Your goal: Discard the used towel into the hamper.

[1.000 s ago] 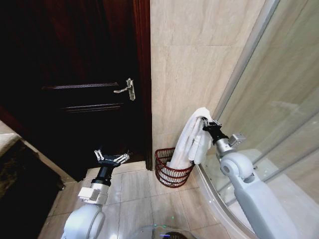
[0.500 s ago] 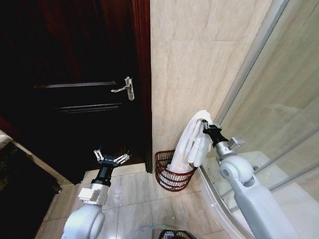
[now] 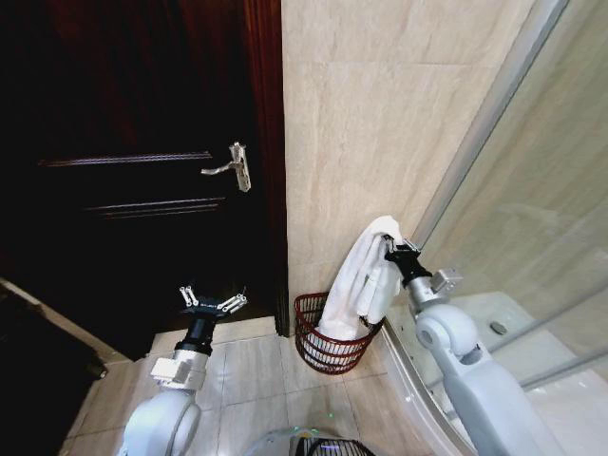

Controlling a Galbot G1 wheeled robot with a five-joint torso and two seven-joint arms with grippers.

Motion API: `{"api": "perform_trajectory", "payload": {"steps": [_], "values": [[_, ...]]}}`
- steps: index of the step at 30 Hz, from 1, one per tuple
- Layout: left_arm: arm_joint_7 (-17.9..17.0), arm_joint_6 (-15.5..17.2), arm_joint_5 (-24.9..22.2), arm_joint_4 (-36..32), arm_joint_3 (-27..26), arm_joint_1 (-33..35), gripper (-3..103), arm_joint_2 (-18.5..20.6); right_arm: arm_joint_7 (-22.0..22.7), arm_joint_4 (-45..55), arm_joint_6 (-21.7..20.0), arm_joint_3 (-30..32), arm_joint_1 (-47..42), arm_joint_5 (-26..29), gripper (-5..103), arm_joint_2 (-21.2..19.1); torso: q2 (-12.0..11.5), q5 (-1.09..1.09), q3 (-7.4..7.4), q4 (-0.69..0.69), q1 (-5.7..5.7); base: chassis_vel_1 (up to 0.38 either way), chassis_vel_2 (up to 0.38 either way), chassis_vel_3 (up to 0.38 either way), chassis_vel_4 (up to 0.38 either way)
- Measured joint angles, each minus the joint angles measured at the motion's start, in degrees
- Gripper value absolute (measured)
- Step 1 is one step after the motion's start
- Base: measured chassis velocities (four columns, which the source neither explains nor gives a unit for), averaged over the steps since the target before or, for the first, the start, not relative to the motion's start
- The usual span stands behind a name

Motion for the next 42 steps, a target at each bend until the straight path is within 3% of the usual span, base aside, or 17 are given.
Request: {"api": "perform_trajectory", "payload": {"steps": [9,23,42], "values": [[-1.4,-0.2,-0.6,0.5,0.4,-0.4,100,0.0,0.8,-0.4,0.4,-0.8,-0.4,-0.3,7,0.8,-0.8,-0.01,-0.52,0.0,-0.32,-0.02,0.029,0.021,-0.018],[-1.3,-0.3,-1.5,0.5,-0.4,-0.3,100,0.2,-0.5,-9.0,3.5,-2.7,1.8,-3.0,7,3.6,-0.6,-0.01,-0.42,0.0,-0.23,0.0,0.0,0.0,0.0],[-1.0,0.0,-0.5,0.3,-0.3,0.2,100,-0.4,-1.8,-13.0,6.4,-2.9,1.5,-4.5,7,5.7,-5.2,-0.01,-3.0,0.0,-2.19,0.0,0.0,0.0,0.0]]}}
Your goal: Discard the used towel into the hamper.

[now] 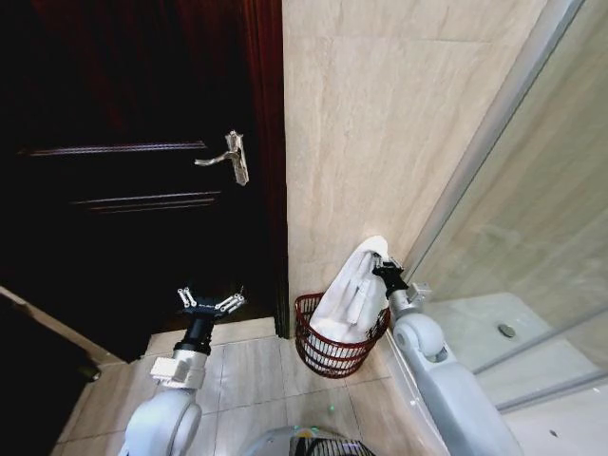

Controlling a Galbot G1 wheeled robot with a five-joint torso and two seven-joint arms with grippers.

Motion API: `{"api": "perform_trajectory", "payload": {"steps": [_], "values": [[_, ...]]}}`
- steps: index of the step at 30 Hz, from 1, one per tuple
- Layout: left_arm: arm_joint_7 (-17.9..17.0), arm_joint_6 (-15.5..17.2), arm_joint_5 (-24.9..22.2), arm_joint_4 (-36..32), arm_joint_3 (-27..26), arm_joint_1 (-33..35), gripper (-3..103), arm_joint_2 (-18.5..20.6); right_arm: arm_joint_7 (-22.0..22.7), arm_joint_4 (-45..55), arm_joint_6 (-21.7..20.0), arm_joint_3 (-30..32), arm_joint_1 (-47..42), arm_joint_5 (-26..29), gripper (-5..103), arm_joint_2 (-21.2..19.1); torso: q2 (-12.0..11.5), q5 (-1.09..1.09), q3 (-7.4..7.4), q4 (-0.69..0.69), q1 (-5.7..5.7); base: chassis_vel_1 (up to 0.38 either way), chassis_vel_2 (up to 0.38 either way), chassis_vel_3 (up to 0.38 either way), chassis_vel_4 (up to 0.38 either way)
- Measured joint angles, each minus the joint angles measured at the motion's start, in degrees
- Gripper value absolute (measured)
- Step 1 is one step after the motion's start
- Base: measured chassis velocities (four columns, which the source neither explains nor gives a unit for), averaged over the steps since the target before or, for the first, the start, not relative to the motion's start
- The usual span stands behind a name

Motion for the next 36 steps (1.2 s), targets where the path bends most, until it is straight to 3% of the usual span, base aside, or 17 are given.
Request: {"api": "perform_trajectory", "payload": {"steps": [23,27,29,36], "values": [[0.0,-0.2,0.0,0.3,-0.3,-0.1,100,0.3,-1.2,-2.8,2.3,-0.5,-1.2,-2.6,7,2.5,-5.6,0.0,-3.26,0.01,-2.29,0.0,0.0,0.0,0.0],[0.0,-0.2,-0.1,0.4,-0.3,-0.3,100,0.3,-0.5,-0.1,-1.3,-0.4,-3.3,-1.9,7,1.9,-6.3,0.01,-3.73,0.01,-2.6,0.0,0.0,0.0,0.0],[0.0,-0.5,-0.4,0.8,0.0,-0.6,100,0.2,-0.3,3.4,-6.3,0.2,-6.0,0.4,7,0.9,-6.9,0.0,-4.17,-0.01,-2.75,0.0,0.0,0.0,0.0],[-0.4,-0.5,-0.6,1.2,0.3,-0.8,100,0.2,2.5,6.4,-12.8,0.3,-7.0,5.3,7,-0.6,-7.1,0.0,-4.36,0.0,-2.77,0.0,0.0,0.0,0.0]]}}
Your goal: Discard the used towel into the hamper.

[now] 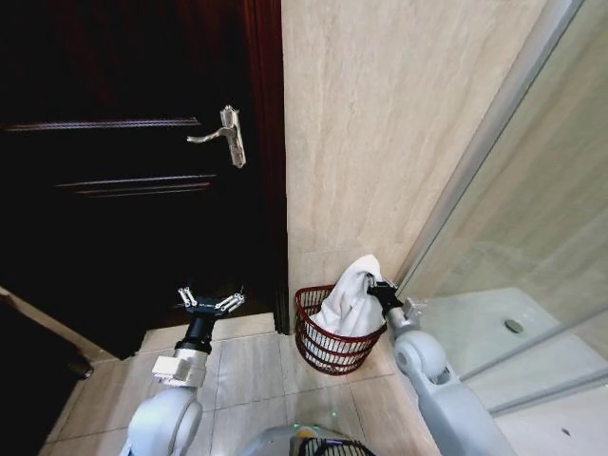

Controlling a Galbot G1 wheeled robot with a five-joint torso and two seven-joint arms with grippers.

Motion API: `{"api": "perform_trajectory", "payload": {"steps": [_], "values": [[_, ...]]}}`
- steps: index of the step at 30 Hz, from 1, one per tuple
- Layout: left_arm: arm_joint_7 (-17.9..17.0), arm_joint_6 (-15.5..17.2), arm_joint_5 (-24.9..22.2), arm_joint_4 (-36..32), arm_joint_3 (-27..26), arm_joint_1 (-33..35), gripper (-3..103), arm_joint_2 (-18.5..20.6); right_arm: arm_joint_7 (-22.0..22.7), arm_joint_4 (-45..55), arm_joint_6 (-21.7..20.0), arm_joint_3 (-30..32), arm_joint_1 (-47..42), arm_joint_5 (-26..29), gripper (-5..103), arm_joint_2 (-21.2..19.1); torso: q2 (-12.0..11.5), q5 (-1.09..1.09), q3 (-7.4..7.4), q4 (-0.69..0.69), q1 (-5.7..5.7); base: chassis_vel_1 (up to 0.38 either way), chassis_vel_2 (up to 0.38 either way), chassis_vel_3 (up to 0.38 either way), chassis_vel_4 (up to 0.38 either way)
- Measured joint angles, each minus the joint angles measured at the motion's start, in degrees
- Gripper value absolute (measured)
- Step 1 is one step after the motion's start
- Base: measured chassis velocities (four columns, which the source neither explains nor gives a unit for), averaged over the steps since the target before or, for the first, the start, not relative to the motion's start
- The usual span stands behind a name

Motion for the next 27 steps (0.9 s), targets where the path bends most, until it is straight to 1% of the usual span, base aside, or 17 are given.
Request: {"api": "perform_trajectory", "payload": {"steps": [2,3,7,8,10,12,14,15,18,24,27], "values": [[0.0,-0.1,-0.1,0.0,-0.1,0.1,100,0.1,1.5,1.5,-4.7,-0.1,0.1,3.4,7,-0.8,0.0,0.0,0.01,0.01,0.02,0.0,0.0,0.0,0.0],[0.0,-0.1,-0.1,0.0,-0.1,0.1,100,0.1,1.5,1.5,-4.7,-0.1,0.1,3.4,7,-0.8,0.0,0.0,0.01,0.01,0.02,0.0,0.0,0.0,0.0],[0.0,-0.1,-0.7,0.0,-0.7,0.2,100,0.5,3.4,4.2,-14.7,0.1,-0.2,10.5,7,-2.3,0.1,-0.01,0.07,0.0,0.07,0.0,0.0,0.0,0.0],[0.0,-0.1,-0.7,0.0,-0.7,0.2,100,0.5,3.4,4.2,-14.7,0.1,-0.2,10.5,7,-2.3,0.1,-0.01,0.07,0.0,0.07,0.0,0.0,0.0,0.0],[0.0,-0.1,-0.7,0.6,-0.6,0.1,100,1.0,3.2,3.5,-17.7,-0.2,0.2,12.1,7,-2.5,0.2,-0.01,0.12,-0.01,0.1,0.0,0.0,0.0,0.0],[0.0,-0.1,-0.7,0.8,-0.5,0.0,100,1.1,2.9,2.9,-18.4,-0.3,0.8,12.4,7,-2.5,0.2,-0.02,0.13,-0.01,0.11,0.0,0.0,0.0,0.0],[-0.1,0.0,-0.7,0.8,-0.1,-0.1,100,1.4,3.1,0.4,-21.0,-0.9,3.5,15.6,7,-2.5,0.3,0.0,0.17,0.0,0.14,0.0,0.0,0.0,0.0],[-0.1,0.0,-0.7,0.8,-0.1,-0.1,100,1.4,3.1,0.4,-21.0,-0.9,3.5,15.6,7,-2.5,0.3,0.0,0.17,0.0,0.14,0.0,0.0,0.0,0.0],[-0.1,0.2,-0.6,1.0,0.1,0.1,100,1.9,3.0,-3.0,-23.5,-2.5,6.4,19.5,7,-3.3,0.4,0.0,0.21,0.01,0.17,0.0,0.0,0.0,0.0],[-0.1,0.5,-0.6,0.9,0.1,0.2,100,2.2,2.2,-7.5,-24.0,-6.0,8.5,20.8,7,-4.2,0.4,-0.01,0.25,0.0,0.19,0.0,0.0,0.0,0.0],[-0.1,0.5,-0.6,1.0,0.1,0.3,100,2.3,1.3,-10.5,-24.0,-7.8,9.6,19.6,7,-3.8,0.5,0.0,0.27,0.0,0.2,0.0,0.0,0.0,0.0]]}}
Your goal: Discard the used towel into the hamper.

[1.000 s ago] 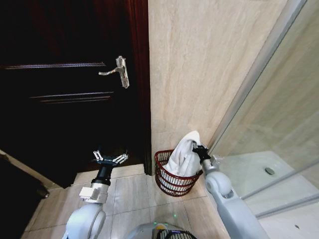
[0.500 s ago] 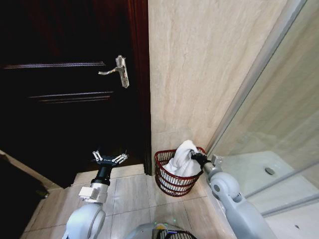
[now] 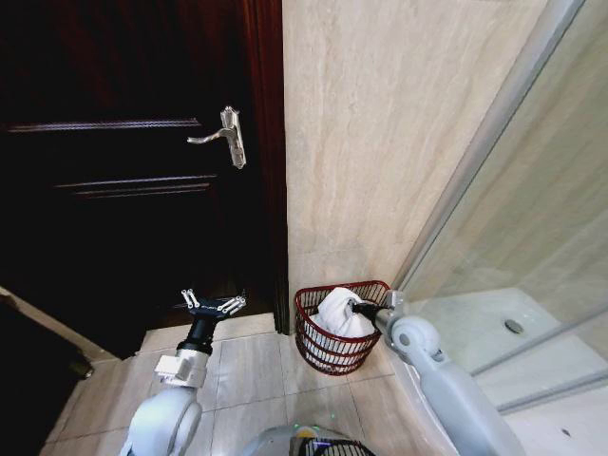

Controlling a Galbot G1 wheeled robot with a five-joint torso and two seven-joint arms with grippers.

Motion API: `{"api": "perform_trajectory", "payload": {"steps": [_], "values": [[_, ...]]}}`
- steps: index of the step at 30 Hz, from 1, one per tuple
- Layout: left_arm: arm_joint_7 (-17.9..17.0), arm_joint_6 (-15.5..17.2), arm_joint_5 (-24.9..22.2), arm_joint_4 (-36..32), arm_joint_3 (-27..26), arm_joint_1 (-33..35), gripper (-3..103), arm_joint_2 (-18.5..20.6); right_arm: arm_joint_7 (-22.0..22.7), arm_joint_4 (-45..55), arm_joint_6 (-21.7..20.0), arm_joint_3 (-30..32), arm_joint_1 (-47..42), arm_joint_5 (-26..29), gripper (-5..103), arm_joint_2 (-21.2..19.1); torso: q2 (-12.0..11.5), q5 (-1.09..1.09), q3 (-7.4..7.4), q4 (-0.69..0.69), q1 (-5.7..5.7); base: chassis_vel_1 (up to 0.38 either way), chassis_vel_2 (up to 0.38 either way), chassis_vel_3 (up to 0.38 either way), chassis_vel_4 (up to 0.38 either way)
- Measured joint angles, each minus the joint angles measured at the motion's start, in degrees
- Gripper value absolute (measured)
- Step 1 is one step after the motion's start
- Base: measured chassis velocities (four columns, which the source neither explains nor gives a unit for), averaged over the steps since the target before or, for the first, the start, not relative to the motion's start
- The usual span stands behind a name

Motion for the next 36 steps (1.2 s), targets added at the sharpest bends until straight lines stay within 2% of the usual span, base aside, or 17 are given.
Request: {"api": "perform_trajectory", "payload": {"steps": [13,19,26,27,28,32,35,36], "values": [[0.0,-0.1,-0.3,0.7,-0.3,0.0,100,0.2,-1.2,-14.4,1.1,-6.8,7.4,-9.2,7,2.1,0.1,-0.01,0.06,0.01,0.04,0.0,0.0,0.0,0.0],[0.0,-0.1,-0.4,1.5,0.1,-0.5,100,0.2,-1.9,-16.8,0.9,-10.5,9.0,-11.4,7,1.8,0.1,0.0,0.08,0.0,0.05,0.0,0.0,0.0,0.0],[0.0,0.0,-0.4,1.5,0.3,-0.7,100,0.0,-1.1,-17.3,0.5,-9.8,10.0,-13.2,9,2.0,0.1,0.0,0.09,0.0,0.06,0.0,0.0,0.0,0.0],[0.0,0.0,-0.4,1.6,0.3,-0.8,100,0.0,-0.9,-16.6,0.7,-9.6,9.9,-13.3,15,1.6,0.2,0.0,0.09,0.0,0.06,0.0,0.0,0.0,0.0],[0.0,0.0,-0.4,1.6,0.3,-0.8,100,0.0,-0.9,-16.6,0.7,-9.6,9.9,-13.3,15,1.6,0.2,0.0,0.09,0.0,0.06,0.0,0.0,0.0,0.0],[0.1,0.3,-0.4,1.6,0.6,-1.1,100,-0.1,-0.2,-14.7,1.1,-9.1,9.7,-12.9,36,0.4,0.2,0.0,0.1,0.0,0.06,0.0,0.0,0.0,0.0],[0.2,0.7,-0.4,1.2,0.8,-1.2,100,0.0,-0.2,-13.9,0.9,-8.7,9.6,-13.5,41,-0.1,0.2,0.01,0.1,0.01,0.06,0.0,0.0,0.0,0.0],[0.2,0.8,-0.4,0.9,0.7,-1.1,100,0.0,-0.3,-13.4,0.6,-8.5,9.5,-14.4,52,-0.6,0.2,0.01,0.11,0.01,0.06,0.0,0.0,0.0,0.0]]}}
